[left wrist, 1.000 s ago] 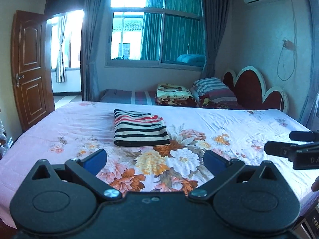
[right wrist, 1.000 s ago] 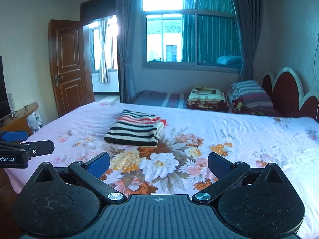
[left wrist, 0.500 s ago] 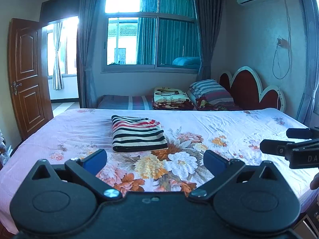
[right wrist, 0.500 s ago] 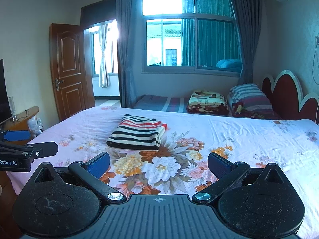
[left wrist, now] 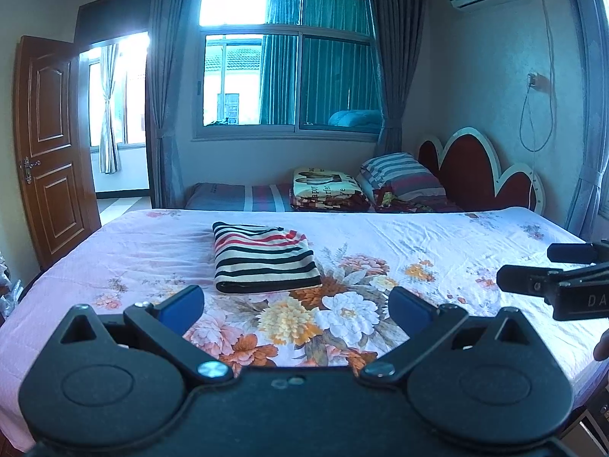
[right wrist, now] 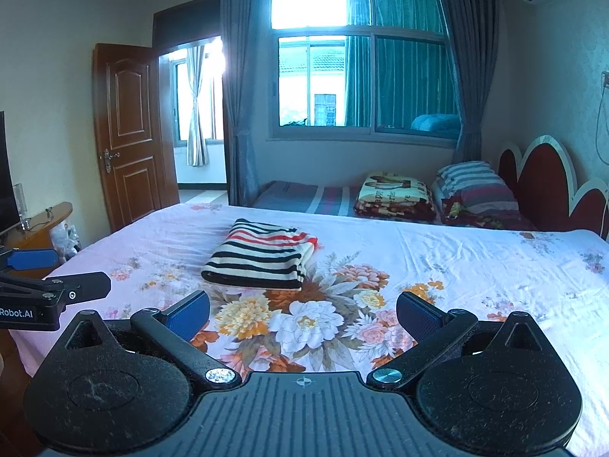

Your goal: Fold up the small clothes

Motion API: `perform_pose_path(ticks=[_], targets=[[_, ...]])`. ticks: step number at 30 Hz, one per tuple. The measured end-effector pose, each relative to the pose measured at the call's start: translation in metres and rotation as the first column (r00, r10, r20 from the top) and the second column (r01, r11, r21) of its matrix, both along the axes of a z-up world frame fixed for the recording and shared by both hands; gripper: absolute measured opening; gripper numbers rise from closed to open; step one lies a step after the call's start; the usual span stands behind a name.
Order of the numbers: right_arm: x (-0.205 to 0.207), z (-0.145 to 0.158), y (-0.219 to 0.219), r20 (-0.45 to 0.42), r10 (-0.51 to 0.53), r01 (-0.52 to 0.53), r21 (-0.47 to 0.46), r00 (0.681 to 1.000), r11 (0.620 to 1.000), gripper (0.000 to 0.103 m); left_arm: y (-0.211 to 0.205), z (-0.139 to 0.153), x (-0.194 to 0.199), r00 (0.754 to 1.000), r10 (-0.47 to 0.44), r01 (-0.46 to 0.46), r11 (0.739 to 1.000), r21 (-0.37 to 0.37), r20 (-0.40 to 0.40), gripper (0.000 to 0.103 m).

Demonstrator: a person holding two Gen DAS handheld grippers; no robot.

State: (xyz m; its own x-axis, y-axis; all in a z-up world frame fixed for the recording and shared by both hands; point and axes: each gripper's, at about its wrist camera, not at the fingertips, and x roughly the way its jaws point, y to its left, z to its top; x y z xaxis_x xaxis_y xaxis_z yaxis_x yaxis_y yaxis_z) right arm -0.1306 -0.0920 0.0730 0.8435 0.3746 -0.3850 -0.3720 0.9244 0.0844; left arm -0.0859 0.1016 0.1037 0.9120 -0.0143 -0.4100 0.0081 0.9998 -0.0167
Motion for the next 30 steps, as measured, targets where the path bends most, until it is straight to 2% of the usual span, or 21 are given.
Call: perform_pose_path(ticks=[30], targets=[[0.0023, -0.0021, -0.0085, -0.004, 0.000, 0.000, 0.006, 1.000, 1.000, 0.103, 0.0013, -0.0019, 0.0007, 1.000, -0.004, 0.004, 1.000, 0.005, 0.006, 0.102]])
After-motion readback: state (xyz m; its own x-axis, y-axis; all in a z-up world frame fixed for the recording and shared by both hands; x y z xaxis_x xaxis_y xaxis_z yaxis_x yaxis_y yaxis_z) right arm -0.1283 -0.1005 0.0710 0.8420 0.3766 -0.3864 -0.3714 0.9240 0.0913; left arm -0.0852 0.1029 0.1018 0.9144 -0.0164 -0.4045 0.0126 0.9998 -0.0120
